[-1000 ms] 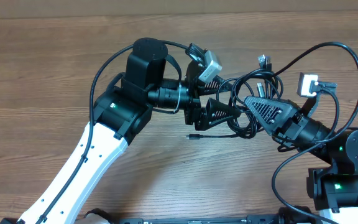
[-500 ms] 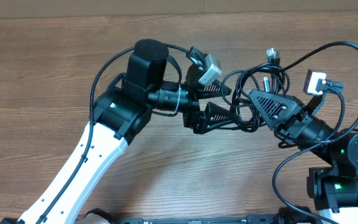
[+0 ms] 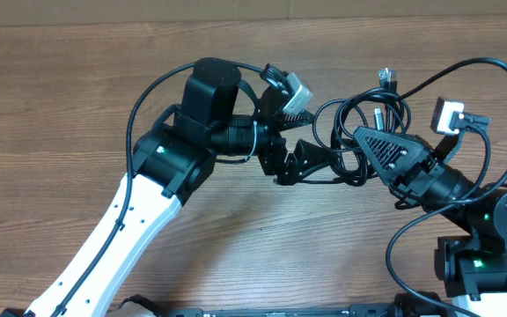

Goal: Untangle cables

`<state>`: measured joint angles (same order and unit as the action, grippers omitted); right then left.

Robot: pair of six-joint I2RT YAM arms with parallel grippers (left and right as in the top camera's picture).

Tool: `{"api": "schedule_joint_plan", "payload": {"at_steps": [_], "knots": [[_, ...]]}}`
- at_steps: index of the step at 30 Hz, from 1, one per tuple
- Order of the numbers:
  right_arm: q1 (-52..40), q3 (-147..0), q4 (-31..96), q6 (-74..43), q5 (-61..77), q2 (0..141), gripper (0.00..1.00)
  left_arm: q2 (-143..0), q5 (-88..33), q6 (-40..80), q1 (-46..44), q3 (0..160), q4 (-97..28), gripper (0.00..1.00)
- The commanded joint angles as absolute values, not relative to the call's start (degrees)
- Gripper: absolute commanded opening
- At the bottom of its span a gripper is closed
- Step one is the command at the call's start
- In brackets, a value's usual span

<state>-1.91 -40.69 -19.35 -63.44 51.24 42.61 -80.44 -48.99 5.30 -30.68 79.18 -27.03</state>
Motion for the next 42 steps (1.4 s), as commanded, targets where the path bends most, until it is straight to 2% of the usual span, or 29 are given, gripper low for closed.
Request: {"api": "schedule_joint_plan", "payload": {"at_steps": [1,7,13,19,23,24,25,26,28,30,36,38,39,40,41,42], "knots": [[-1.74,-40.86,-19.64,-64.31,51.81,42.19,0.05,-79.40,-48.03,4.91,-30.76,79.88,-24.88,0.97],[-1.74,-40.86,-18.94,-64.27,54.33,42.19,0.05,-79.40,-48.12,9.56,-30.79,79.88,-18.06,0.97],[-1.76,-40.84,-16.84,-63.42,55.86,42.19,0.05,-79.40,-48.12,11.62,-30.79,79.88,-16.49,0.83],[-1.76,-40.84,-15.84,-62.57,57.34,42.54,0.05,-79.40,-51.79,12.49,-30.89,79.88,-14.52,0.85],[-1.76,-40.84,-15.79,-62.54,57.39,42.89,0.05,-79.40,-52.14,11.92,-31.70,79.88,-14.22,0.82],[-1.76,-40.84,-15.79,-62.54,57.43,42.96,0.05,-79.40,-52.14,11.75,-31.86,79.88,-14.15,0.76],[-1.76,-40.84,-15.81,-62.54,57.69,43.11,0.05,-79.40,-52.27,11.77,-31.92,79.88,-13.63,0.59],[-1.76,-40.84,-15.81,-62.54,57.80,43.20,0.05,-79.40,-52.60,11.77,-31.92,79.88,-13.32,0.47],[-1.76,-40.84,-15.81,-62.54,57.95,43.38,0.05,-79.40,-52.62,11.77,-31.94,79.88,-12.97,0.24],[-1.76,-40.84,-15.81,-62.54,57.98,43.38,0.05,-79.40,-52.58,11.77,-31.97,79.88,-12.99,0.05],[-1.76,-40.84,-15.77,-61.01,58.02,43.38,0.05,-79.40,-52.58,11.75,-31.94,79.88,-13.02,0.04],[-1.74,-40.84,-15.73,-61.01,58.11,43.38,0.11,-79.40,-52.53,11.75,-31.81,79.88,-13.02,0.04],[-1.74,-40.84,-15.73,-60.84,58.11,43.38,0.23,-79.40,-52.47,11.75,-31.66,79.88,-13.02,0.04],[-1.74,-40.84,-15.73,-59.79,58.19,43.38,0.39,-79.40,-52.47,11.77,-31.38,79.88,-12.99,0.04],[-1.74,-40.84,-15.38,-57.84,58.39,43.38,0.60,-79.40,-52.42,11.77,-30.76,79.88,-13.02,0.04],[-1.74,-40.84,-14.83,-56.84,58.41,43.38,0.70,-79.40,-52.45,11.77,-30.48,79.88,-13.02,0.04]]}}
